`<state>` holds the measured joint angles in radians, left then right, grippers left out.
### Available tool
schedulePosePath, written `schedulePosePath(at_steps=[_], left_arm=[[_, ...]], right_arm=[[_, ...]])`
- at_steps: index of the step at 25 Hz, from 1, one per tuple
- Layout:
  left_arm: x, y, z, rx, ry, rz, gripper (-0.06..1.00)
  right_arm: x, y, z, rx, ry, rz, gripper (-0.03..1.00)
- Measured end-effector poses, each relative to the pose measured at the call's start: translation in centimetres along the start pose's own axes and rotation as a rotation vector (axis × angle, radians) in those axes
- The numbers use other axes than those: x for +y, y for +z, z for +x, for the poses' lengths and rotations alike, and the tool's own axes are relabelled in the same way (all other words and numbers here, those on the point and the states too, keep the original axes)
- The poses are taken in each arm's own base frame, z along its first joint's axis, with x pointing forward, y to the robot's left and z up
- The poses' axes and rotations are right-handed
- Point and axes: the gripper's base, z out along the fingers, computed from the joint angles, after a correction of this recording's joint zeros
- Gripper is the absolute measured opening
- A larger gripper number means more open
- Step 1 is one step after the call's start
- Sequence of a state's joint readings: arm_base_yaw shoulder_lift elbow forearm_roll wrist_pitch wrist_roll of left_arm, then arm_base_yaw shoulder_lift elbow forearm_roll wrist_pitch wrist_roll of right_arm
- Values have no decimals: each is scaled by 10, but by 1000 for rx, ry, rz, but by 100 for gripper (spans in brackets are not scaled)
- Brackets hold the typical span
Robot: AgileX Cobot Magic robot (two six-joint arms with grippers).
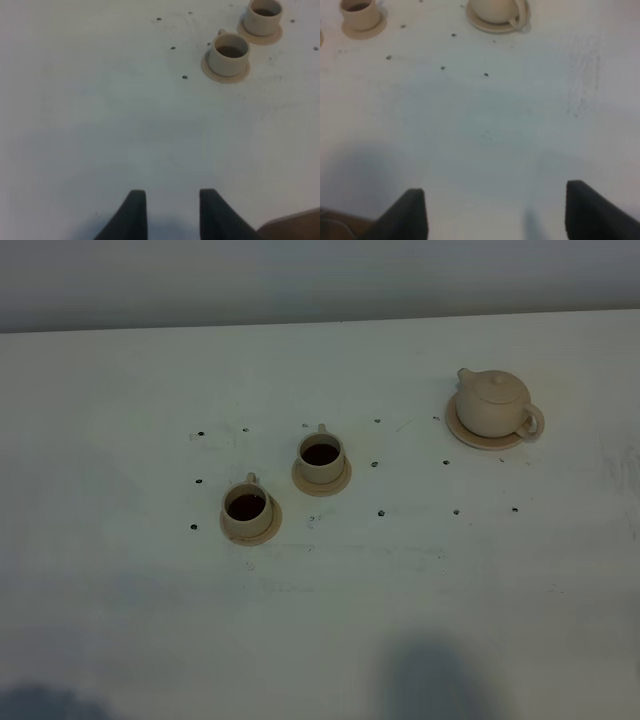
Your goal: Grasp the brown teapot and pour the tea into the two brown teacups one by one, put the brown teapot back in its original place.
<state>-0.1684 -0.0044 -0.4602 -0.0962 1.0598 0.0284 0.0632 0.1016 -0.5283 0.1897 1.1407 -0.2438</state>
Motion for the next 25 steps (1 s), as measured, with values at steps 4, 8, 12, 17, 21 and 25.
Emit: schedulePosePath(at_steps=[4,8,12,17,21,25], left_arm=[[0,0,0,0,0,0,24],[0,0,0,0,0,0,24],[0,0,0,0,0,0,24],[0,0,0,0,0,0,24],[0,0,0,0,0,0,24],[0,0,0,0,0,0,24]], right_arm=[[0,0,0,0,24,33,58],[0,1,-1,-1,33,42,58],[0,1,-1,-3,37,35,58],[2,1,-1,-9,47,13,58],[2,1,-1,-10,48,10,58],[2,1,-1,-10,50,10,58]])
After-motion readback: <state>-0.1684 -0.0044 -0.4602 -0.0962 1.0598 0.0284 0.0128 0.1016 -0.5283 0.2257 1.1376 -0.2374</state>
